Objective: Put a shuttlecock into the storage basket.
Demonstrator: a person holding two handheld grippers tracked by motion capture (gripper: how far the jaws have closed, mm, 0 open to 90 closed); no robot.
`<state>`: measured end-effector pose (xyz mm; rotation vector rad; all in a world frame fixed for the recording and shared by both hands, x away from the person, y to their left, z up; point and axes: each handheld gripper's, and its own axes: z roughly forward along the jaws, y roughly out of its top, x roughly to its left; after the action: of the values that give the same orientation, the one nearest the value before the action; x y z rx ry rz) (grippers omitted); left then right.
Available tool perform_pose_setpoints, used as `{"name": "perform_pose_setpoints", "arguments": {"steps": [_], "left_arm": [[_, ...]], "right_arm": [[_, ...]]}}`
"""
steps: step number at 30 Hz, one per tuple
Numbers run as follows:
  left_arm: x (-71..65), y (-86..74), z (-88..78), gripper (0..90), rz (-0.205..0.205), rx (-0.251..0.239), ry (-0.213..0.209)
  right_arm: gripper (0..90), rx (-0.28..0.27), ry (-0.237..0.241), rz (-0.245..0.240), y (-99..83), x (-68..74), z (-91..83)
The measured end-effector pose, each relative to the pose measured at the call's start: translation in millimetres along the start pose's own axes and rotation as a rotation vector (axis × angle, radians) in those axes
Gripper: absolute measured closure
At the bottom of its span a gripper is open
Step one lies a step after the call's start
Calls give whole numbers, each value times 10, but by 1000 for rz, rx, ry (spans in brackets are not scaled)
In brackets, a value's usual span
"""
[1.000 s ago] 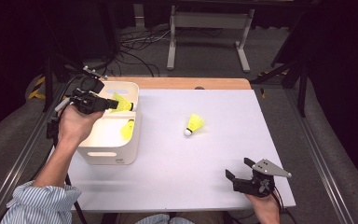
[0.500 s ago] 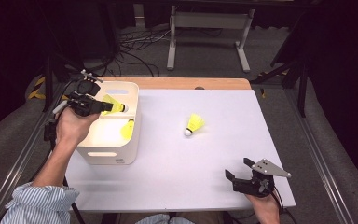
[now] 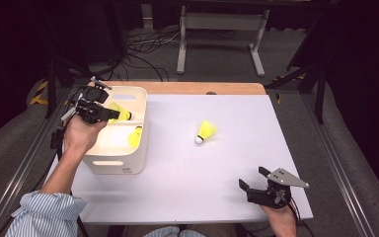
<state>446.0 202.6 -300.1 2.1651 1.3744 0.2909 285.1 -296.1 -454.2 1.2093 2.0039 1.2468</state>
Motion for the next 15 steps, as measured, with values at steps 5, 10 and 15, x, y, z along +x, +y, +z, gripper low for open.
{"name": "perform_pose_setpoints", "arguments": {"steps": [5, 10, 15], "left_arm": [[35, 0, 70, 900, -7, 12, 8], [74, 0, 157, 900, -19, 25, 16], [109, 3, 253, 900, -30, 40, 17]], "right_arm": [[120, 0, 1, -1, 1, -1, -2], [120, 1, 2, -1, 0, -2, -1], [120, 1, 2, -1, 0, -2, -2]]}}
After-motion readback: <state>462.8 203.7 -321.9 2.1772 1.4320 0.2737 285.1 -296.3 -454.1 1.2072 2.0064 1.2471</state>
